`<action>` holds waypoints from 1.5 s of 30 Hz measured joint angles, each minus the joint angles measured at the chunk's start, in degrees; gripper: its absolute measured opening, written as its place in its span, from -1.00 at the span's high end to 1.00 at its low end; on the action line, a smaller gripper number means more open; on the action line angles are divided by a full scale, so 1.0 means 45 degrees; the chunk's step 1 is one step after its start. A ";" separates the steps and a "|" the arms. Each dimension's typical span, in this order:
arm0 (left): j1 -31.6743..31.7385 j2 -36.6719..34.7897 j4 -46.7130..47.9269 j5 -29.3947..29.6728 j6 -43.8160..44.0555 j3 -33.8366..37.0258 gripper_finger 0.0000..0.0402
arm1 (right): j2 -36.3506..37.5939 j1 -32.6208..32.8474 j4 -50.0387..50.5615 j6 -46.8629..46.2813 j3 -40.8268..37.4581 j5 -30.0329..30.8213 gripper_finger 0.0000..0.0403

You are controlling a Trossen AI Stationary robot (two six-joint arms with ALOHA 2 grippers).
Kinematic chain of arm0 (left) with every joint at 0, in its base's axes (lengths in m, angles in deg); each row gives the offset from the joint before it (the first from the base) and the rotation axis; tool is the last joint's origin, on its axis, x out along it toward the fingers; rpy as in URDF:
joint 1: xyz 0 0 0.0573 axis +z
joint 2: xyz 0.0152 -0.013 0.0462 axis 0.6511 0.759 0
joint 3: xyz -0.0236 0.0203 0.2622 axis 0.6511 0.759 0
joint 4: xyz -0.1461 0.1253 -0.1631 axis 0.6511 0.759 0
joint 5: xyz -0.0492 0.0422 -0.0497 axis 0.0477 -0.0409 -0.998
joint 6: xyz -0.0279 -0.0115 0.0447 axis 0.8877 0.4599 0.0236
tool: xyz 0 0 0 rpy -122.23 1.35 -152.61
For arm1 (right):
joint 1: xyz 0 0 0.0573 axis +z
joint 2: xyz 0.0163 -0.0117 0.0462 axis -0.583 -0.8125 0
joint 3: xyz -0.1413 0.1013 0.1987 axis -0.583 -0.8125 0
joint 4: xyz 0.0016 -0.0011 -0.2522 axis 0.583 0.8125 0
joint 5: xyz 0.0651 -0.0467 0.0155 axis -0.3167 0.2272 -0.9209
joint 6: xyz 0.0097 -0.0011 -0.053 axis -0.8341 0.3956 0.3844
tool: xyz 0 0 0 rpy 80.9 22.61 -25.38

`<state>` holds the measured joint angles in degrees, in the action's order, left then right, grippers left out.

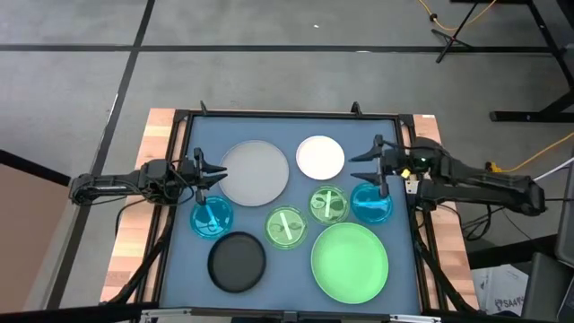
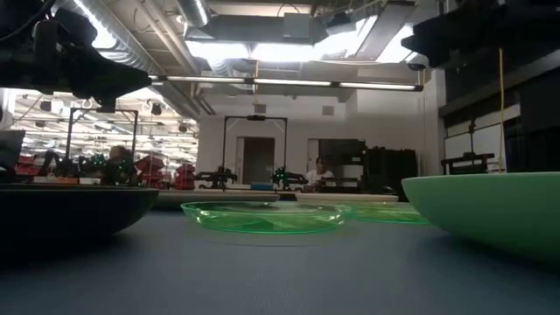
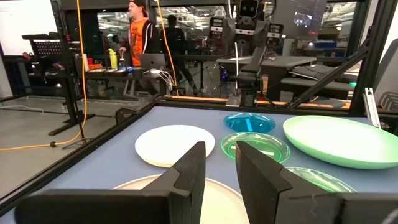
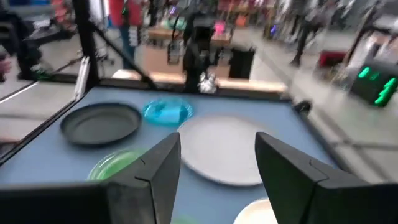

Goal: Stack plastic plates
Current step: Stack the green plate on top of the gray plate

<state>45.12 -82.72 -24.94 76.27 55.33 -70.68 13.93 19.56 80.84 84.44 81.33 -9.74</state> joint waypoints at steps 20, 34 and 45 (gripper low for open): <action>-0.0002 0.0000 0.0009 -0.0005 0.0000 0.0004 0.59 | -0.5486 0.3894 0.4516 -0.0602 0.3617 0.1347 0.02; -0.0004 0.0000 0.0005 -0.0004 0.0000 0.0001 0.59 | -0.7770 0.6445 0.6856 -0.2730 0.3621 0.2503 0.02; -0.0002 0.0000 0.0007 -0.0002 -0.0005 0.0005 0.59 | -0.9314 0.6499 0.6982 -0.2735 0.3621 0.2479 0.02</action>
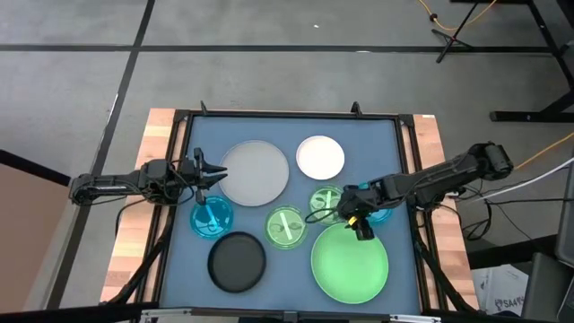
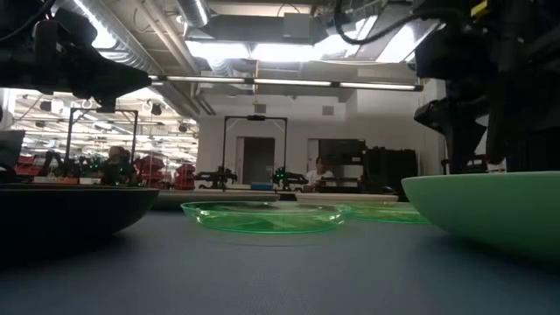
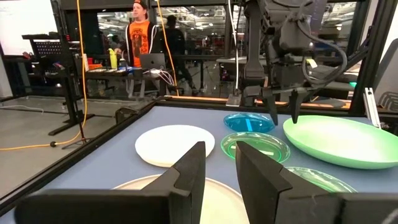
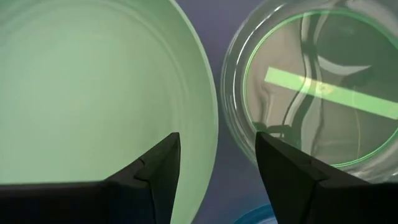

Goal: Stack plastic plates
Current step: Stack the green plate on top of the gray plate

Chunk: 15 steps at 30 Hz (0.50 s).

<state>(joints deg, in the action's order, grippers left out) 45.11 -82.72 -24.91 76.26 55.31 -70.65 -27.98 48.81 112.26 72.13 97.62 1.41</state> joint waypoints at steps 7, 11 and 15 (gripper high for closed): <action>-0.0002 0.0000 -0.0002 0.0001 0.0000 -0.0005 0.59 | -0.0743 -0.0005 0.0010 -0.0011 0.0000 -0.0079 0.02; -0.0002 0.0000 0.0003 0.0002 0.0000 -0.0005 0.59 | -0.1117 -0.0005 0.0004 -0.0010 0.0000 -0.0123 0.02; -0.0001 0.0000 0.0003 0.0002 0.0000 -0.0002 0.59 | -0.1372 -0.0005 0.0013 0.0027 0.0000 -0.0371 0.02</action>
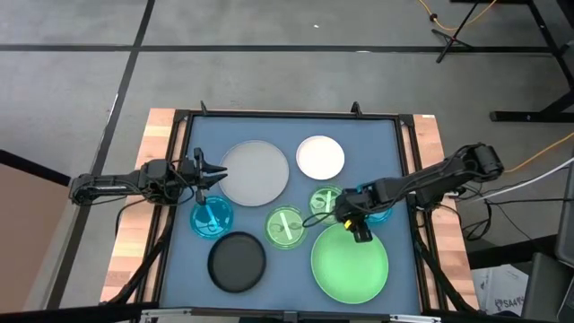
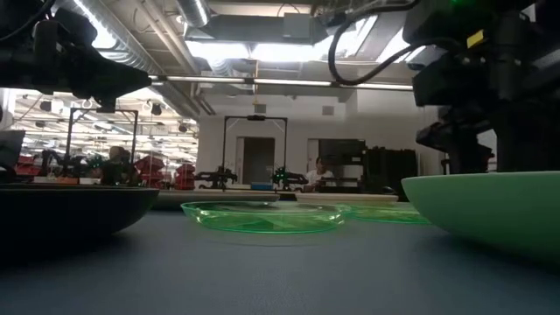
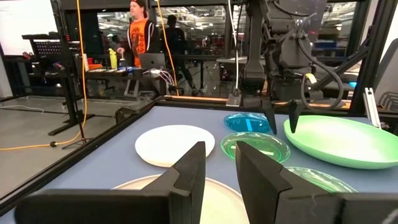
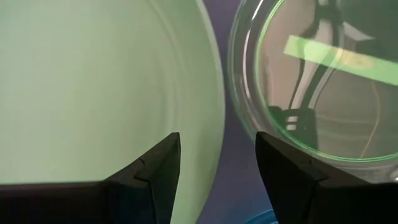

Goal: Stack plastic plates
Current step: Stack the green plate on top of the gray plate

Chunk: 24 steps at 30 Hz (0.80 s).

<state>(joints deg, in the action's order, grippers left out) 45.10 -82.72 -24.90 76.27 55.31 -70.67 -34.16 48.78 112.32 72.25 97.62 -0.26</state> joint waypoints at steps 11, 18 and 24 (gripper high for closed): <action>0.0002 0.0000 0.0000 0.0000 0.0000 0.0002 0.59 | -0.0488 0.0000 -0.0021 0.0098 0.0000 -0.0188 0.02; -0.0002 0.0000 -0.0003 -0.0003 0.0000 0.0001 0.59 | -0.0556 0.0000 -0.0033 0.0102 0.0000 -0.0286 0.20; -0.0002 0.0000 0.0000 0.0000 0.0000 -0.0002 0.59 | -0.0556 0.0000 -0.0106 0.0104 0.0000 -0.0300 0.47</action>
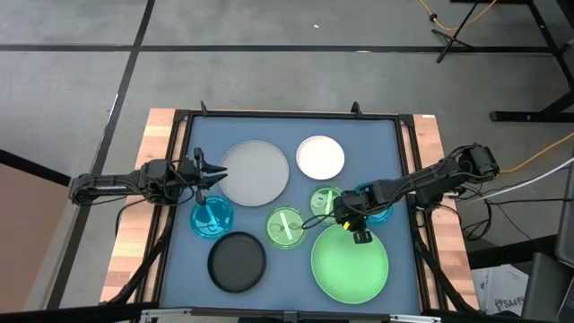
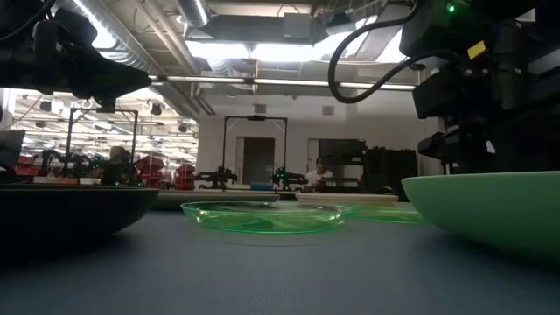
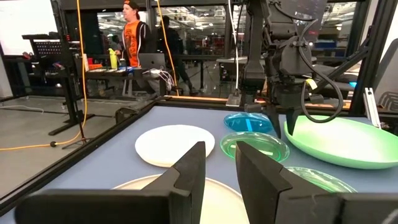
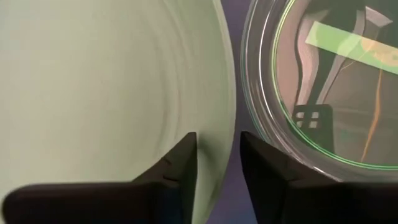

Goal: Stack plastic plates
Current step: Stack the green plate on top of the gray plate

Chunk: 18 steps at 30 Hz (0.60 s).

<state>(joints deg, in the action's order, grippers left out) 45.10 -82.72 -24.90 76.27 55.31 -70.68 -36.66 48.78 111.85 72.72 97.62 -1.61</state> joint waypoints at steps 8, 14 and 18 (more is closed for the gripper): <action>-0.0001 0.0000 -0.0005 0.0000 0.0000 0.0005 0.59 | 0.0000 0.0000 -0.0015 0.0000 0.0000 -0.0116 0.70; -0.0001 0.0000 -0.0005 -0.0003 0.0000 0.0003 0.59 | 0.0000 -0.0001 -0.0030 -0.0015 0.0001 -0.0477 0.90; 0.0003 0.0000 -0.0004 0.0000 0.0000 0.0001 0.59 | 0.0000 -0.0005 -0.0034 -0.0029 0.0010 -0.0573 0.98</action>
<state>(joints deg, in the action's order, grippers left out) 45.11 -82.72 -24.91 76.27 55.31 -70.67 -36.66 48.76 111.69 72.59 97.66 -4.19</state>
